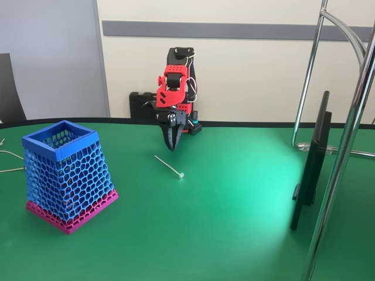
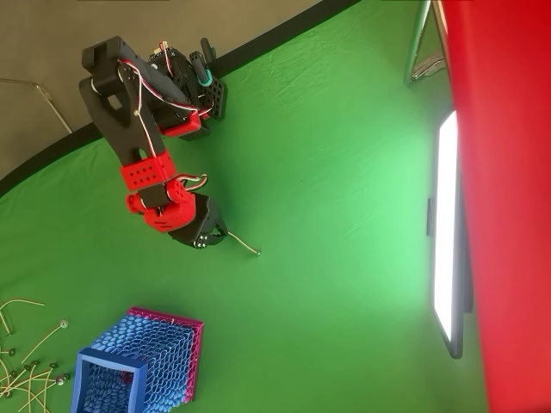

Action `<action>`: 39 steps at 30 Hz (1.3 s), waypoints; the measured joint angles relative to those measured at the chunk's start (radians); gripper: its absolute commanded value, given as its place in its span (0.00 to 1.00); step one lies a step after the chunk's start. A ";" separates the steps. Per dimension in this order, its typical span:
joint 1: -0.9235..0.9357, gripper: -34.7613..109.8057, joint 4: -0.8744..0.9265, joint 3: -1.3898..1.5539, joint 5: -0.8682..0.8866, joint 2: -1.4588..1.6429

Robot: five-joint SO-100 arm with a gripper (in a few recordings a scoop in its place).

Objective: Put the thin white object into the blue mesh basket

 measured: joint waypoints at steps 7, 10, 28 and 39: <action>-0.002 0.24 -0.034 -0.060 0.155 -0.103; -0.002 0.24 -0.069 -0.060 0.202 -0.144; -0.072 0.26 -0.061 -0.229 0.330 -0.379; -0.080 0.32 -0.037 -0.308 0.337 -0.456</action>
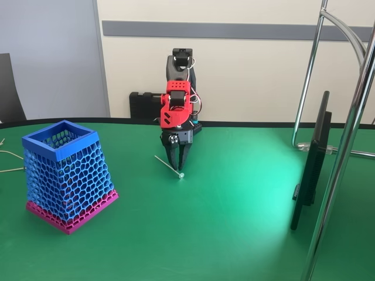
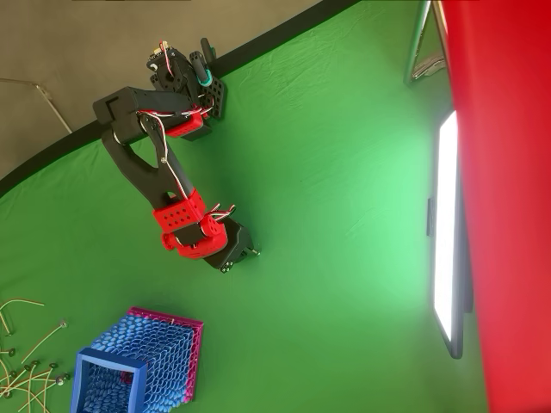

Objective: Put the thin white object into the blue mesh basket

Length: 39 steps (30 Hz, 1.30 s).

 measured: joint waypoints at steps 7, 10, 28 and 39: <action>-0.008 0.32 0.000 -0.023 0.012 -0.040; -0.006 0.32 0.000 -0.028 0.017 -0.052; -0.012 0.31 0.000 -0.069 0.018 -0.103; -0.011 0.29 0.000 -0.072 0.034 -0.109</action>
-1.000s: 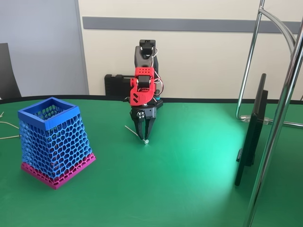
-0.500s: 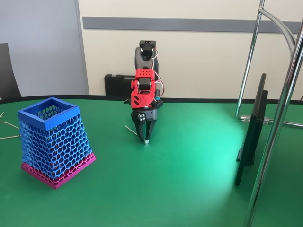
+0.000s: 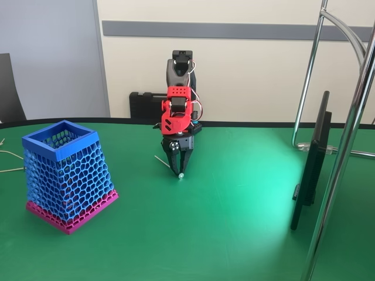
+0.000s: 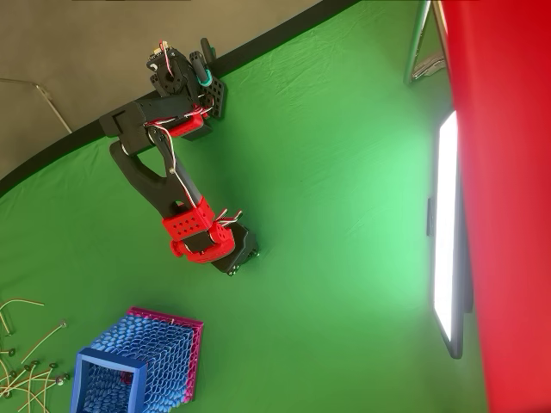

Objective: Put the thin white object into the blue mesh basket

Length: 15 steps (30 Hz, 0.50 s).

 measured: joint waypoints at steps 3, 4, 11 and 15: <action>0.000 0.29 0.000 0.000 0.000 0.000; 0.000 0.29 0.000 0.000 0.000 0.000; 0.000 0.28 0.000 0.000 -0.005 0.000; 0.000 0.28 0.000 -0.003 -0.017 0.000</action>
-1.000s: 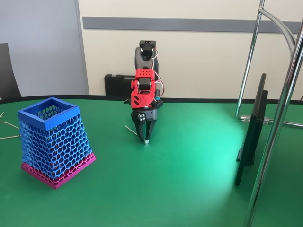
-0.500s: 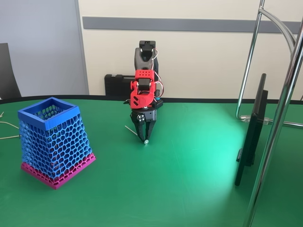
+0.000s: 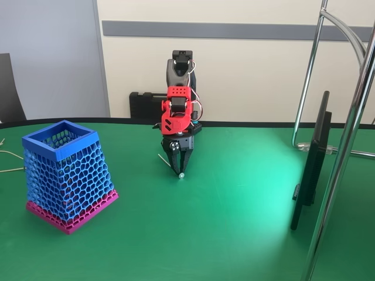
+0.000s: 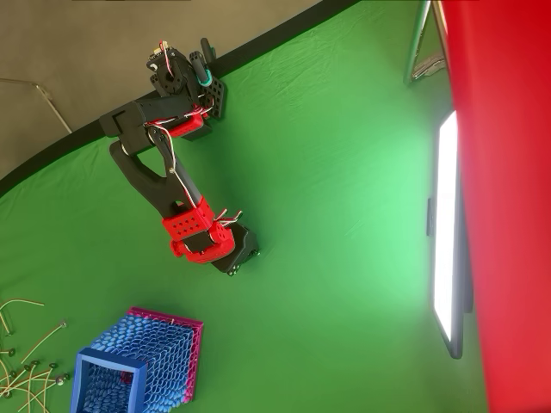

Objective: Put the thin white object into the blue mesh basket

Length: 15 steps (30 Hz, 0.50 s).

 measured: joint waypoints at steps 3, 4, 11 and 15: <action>-0.002 0.28 0.000 -0.011 -0.008 0.000; -0.003 0.27 0.000 -0.014 -0.015 0.000; -0.003 0.26 0.066 -0.121 -0.074 -0.002; 0.002 0.25 0.074 -0.190 -0.170 -0.002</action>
